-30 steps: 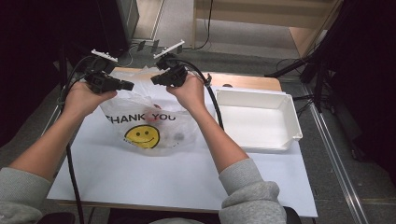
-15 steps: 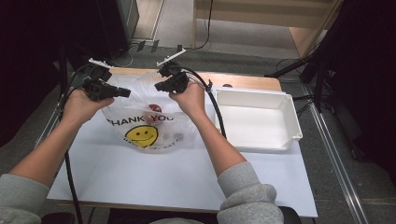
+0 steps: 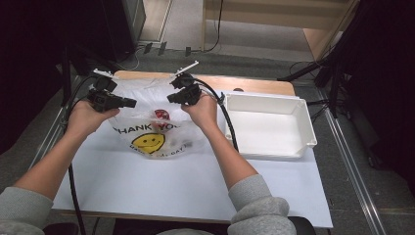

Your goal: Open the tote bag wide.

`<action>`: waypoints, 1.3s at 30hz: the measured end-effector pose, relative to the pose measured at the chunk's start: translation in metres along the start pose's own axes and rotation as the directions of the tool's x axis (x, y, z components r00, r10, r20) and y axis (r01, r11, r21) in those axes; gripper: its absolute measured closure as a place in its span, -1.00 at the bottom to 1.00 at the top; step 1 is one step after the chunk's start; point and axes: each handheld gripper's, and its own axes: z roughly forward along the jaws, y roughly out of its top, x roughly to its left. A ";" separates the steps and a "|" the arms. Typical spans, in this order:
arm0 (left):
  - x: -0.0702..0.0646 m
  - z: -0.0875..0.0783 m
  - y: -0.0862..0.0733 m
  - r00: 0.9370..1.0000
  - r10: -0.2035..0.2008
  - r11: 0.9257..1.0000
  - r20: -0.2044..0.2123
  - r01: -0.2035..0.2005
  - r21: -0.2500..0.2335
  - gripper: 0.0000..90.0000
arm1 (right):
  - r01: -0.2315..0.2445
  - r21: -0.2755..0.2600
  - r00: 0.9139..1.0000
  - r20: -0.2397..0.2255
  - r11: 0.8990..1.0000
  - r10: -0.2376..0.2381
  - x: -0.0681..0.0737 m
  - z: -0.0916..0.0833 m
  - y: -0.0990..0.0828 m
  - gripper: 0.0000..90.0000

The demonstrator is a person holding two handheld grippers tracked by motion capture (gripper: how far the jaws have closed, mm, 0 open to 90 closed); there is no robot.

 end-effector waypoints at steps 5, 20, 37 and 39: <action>0.001 0.003 -0.004 1.000 -0.001 1.000 0.004 0.001 -0.005 0.94 | -0.006 0.001 1.000 0.010 1.000 0.006 0.000 0.001 -0.004 1.00; 0.005 0.008 -0.019 1.000 -0.019 0.999 0.007 0.019 -0.035 0.94 | -0.021 0.005 0.999 0.030 1.000 0.021 -0.006 0.010 -0.017 1.00; 0.012 0.012 -0.036 0.999 -0.052 0.998 0.009 0.052 -0.022 0.94 | -0.063 0.019 0.996 0.058 0.998 0.062 -0.015 0.015 -0.041 1.00; 0.012 0.013 -0.037 0.999 -0.051 0.999 0.008 0.051 -0.019 0.94 | -0.069 0.024 0.996 0.061 0.997 0.067 -0.016 0.016 -0.044 1.00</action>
